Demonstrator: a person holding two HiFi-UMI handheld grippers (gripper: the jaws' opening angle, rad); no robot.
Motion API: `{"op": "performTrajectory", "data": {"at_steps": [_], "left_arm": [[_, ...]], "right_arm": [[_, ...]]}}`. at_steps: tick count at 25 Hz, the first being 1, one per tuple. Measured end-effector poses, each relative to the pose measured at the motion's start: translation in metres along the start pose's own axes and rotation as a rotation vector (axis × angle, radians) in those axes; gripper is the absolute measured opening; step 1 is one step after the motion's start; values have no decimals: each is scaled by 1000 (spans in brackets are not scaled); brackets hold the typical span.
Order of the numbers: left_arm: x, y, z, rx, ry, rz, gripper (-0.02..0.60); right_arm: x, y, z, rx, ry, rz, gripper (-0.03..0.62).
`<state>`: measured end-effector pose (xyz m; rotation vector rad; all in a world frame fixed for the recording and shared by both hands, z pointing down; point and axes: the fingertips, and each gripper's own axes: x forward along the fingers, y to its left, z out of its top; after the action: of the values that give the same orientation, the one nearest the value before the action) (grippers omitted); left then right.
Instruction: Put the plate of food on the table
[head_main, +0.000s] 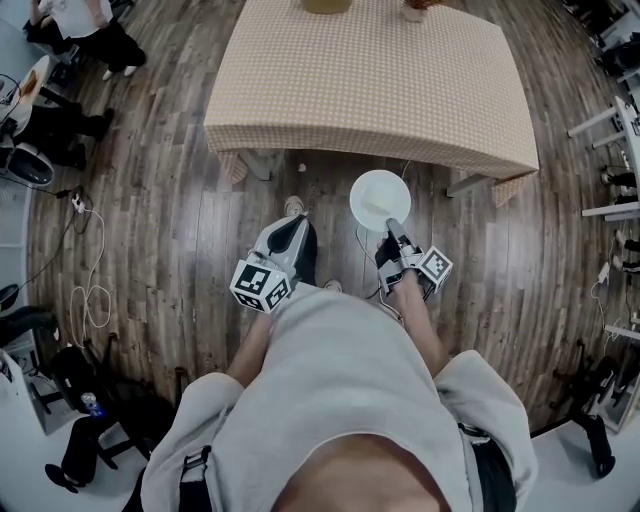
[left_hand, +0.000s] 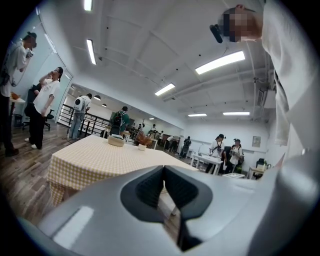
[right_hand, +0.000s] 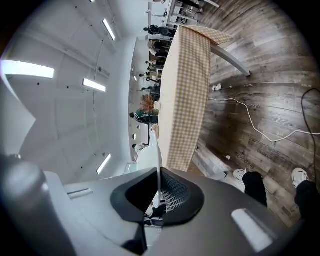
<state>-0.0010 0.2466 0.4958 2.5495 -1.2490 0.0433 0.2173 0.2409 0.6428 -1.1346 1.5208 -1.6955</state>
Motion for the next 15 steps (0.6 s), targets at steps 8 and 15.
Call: {"op": "performTrajectory", "data": {"at_steps": [8, 15], "left_arm": [[40, 25, 1, -16, 15, -50, 9], [75, 63, 9, -23, 28, -73, 10]], "right_arm": [[28, 1, 17, -10, -32, -19, 11], [69, 5, 31, -7, -51, -28, 11]]}}
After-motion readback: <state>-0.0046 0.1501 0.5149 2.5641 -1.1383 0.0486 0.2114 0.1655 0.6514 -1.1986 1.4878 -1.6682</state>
